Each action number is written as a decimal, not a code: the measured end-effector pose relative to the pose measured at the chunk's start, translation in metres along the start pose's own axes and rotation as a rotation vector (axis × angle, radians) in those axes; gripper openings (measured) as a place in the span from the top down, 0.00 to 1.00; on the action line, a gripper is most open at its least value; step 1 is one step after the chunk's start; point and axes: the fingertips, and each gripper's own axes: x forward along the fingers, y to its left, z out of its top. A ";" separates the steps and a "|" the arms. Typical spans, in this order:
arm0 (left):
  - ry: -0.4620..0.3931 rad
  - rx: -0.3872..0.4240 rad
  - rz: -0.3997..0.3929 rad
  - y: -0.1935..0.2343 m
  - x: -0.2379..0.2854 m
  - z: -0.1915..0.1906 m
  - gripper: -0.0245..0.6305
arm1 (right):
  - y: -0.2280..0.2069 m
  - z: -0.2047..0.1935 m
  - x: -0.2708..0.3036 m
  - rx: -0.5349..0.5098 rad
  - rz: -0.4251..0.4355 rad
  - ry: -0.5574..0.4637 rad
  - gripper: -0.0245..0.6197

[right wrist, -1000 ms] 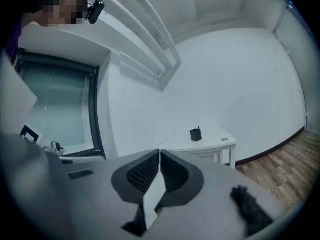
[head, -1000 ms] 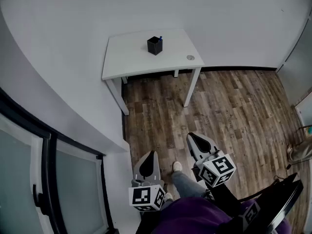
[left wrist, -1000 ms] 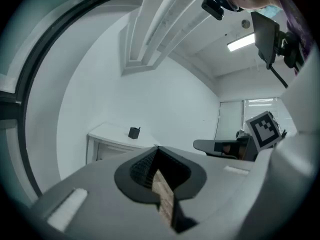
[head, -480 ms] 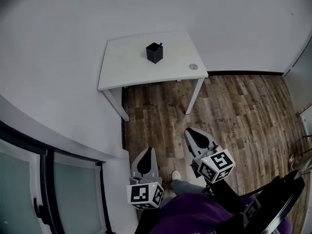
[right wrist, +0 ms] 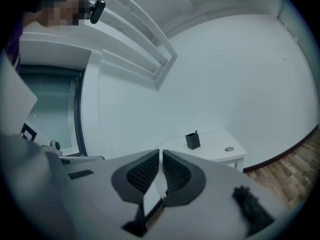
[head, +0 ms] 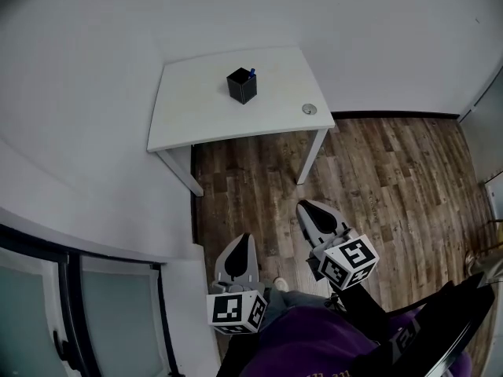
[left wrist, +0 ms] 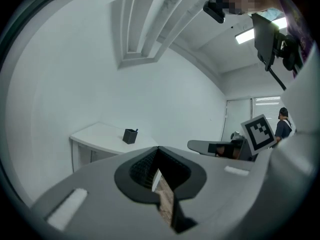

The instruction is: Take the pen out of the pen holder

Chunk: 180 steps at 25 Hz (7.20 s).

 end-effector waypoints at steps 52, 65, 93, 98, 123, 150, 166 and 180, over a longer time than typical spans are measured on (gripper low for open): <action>-0.006 -0.016 0.008 0.187 0.306 0.095 0.95 | -0.157 0.077 0.331 0.010 -0.063 -0.011 0.94; -0.029 -0.033 0.096 0.209 0.401 0.115 0.95 | -0.228 0.092 0.415 -0.004 0.007 0.053 0.87; 0.006 -0.012 0.105 0.259 0.460 0.139 0.95 | -0.284 0.035 0.501 -0.016 -0.067 0.262 0.81; 0.023 0.002 0.088 0.266 0.461 0.138 0.95 | -0.289 0.022 0.505 -0.005 -0.085 0.294 0.81; 0.015 0.002 0.082 0.270 0.468 0.140 0.95 | -0.291 0.032 0.507 -0.004 -0.102 0.277 0.84; -0.008 0.029 0.046 0.260 0.460 0.147 0.95 | -0.273 0.082 0.491 -0.027 -0.070 0.145 0.85; -0.032 0.038 0.034 0.254 0.450 0.155 0.95 | -0.257 0.118 0.474 -0.028 -0.058 0.055 0.85; -0.060 0.045 0.029 0.247 0.442 0.163 0.95 | -0.248 0.142 0.461 -0.025 -0.044 -0.017 0.85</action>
